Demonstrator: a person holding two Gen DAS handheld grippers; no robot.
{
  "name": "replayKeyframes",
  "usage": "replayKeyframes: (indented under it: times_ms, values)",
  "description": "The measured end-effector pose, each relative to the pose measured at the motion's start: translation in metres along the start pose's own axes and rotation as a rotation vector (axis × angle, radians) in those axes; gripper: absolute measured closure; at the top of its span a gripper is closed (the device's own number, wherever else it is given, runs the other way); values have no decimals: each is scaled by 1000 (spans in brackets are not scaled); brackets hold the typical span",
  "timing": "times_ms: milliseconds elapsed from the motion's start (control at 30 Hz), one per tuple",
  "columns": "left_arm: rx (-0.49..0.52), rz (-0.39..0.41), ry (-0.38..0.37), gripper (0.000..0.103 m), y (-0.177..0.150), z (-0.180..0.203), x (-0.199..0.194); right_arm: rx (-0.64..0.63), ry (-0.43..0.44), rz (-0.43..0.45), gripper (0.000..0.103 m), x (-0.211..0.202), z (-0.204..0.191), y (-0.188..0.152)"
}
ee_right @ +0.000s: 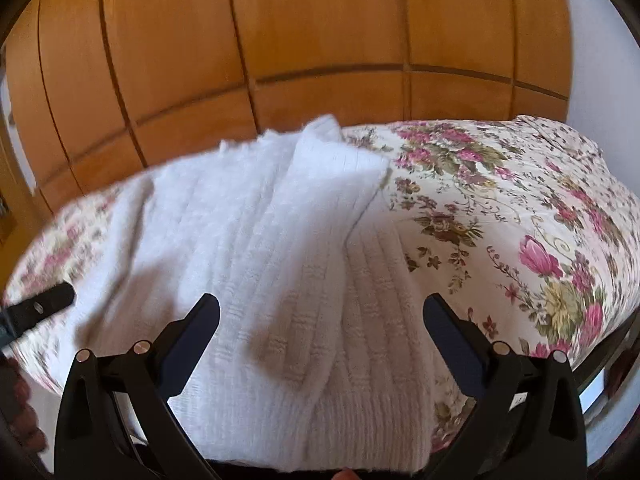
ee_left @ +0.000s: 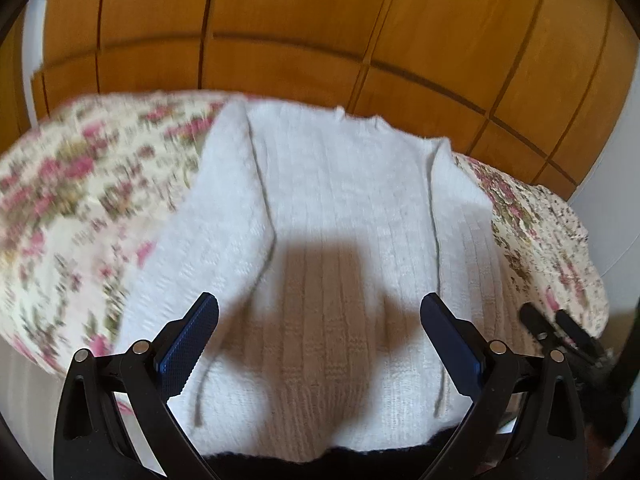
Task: Fold small clothes
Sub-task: 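Lower the right gripper and grasp the side of the white sweater, then fold the grasped sweater side over the body and open the right gripper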
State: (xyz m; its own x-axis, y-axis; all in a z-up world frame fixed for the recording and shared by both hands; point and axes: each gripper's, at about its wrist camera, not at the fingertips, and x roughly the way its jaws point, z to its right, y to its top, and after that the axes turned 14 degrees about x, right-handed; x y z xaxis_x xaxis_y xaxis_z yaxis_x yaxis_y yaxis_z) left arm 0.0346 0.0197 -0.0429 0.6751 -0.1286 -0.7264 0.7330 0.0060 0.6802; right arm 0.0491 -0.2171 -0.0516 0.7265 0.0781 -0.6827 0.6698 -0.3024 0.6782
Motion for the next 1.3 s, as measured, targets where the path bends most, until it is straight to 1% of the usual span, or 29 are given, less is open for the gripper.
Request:
replayKeyframes:
  times_ms: [67, 133, 167, 300, 367, 467, 533, 600, 633, 667, 733, 800, 867, 900, 967, 1000, 1033, 1067, 1133, 1300]
  values:
    - [-31, -21, 15, 3, 0, -6, 9, -25, -21, -17, 2, 10, -1, 0]
    - [-46, -47, 46, 3, 2, -11, 20, -57, -10, -77, 2, 23, -3, 0]
    - [-45, -54, 53, 3, 3, -12, 23, -73, -9, -89, 2, 27, -4, -1]
    - [-18, -73, 103, 3, 7, -17, 41, -114, 1, -94, 2, 35, -9, -4]
    - [-1, -88, 107, 3, 9, -18, 52, -123, 10, -98, 2, 39, -12, -4]
    - [20, -108, 94, 3, 11, -18, 68, -142, 15, -95, 2, 42, -17, -3]
    - [40, -124, 113, 3, 12, -16, 80, -157, 11, -96, 2, 44, -21, -2]
    - [62, -117, 137, 3, 13, -16, 89, -168, 21, -99, 3, 45, -23, -2]
    - [79, -116, 152, 3, 13, -15, 94, -173, 23, -101, 8, 46, -24, -2]
    - [93, -109, 162, 3, 13, -14, 98, -179, 25, -102, 16, 47, -25, -2]
    - [124, -103, 192, 3, 11, -12, 106, -200, 35, -123, 23, 52, -27, -6]
    - [148, -83, 217, 3, 8, -10, 110, -217, 42, -161, 30, 61, -29, -11]
    - [147, -59, 231, 3, 5, -9, 110, -228, 53, -188, 47, 70, -27, -17]
    - [146, -50, 235, 3, 4, -9, 110, -233, 61, -185, 52, 71, -27, -17]
    - [143, -36, 234, 3, 3, -10, 109, -240, 85, -175, 82, 69, -25, -14]
    - [140, -29, 232, 3, 2, -11, 109, -231, 96, -175, 87, 68, -23, -10]
    - [140, -21, 231, 3, 2, -12, 109, -201, 118, -181, 90, 68, -19, -4]
    - [141, -16, 230, 3, 1, -12, 109, -155, 150, -193, 91, 69, -12, 3]
    - [142, -5, 224, 3, 0, -13, 109, -95, 178, -190, 91, 69, 1, 15]
    - [154, 15, 201, 3, -4, -15, 108, -27, 108, -99, 92, 67, 37, 48]
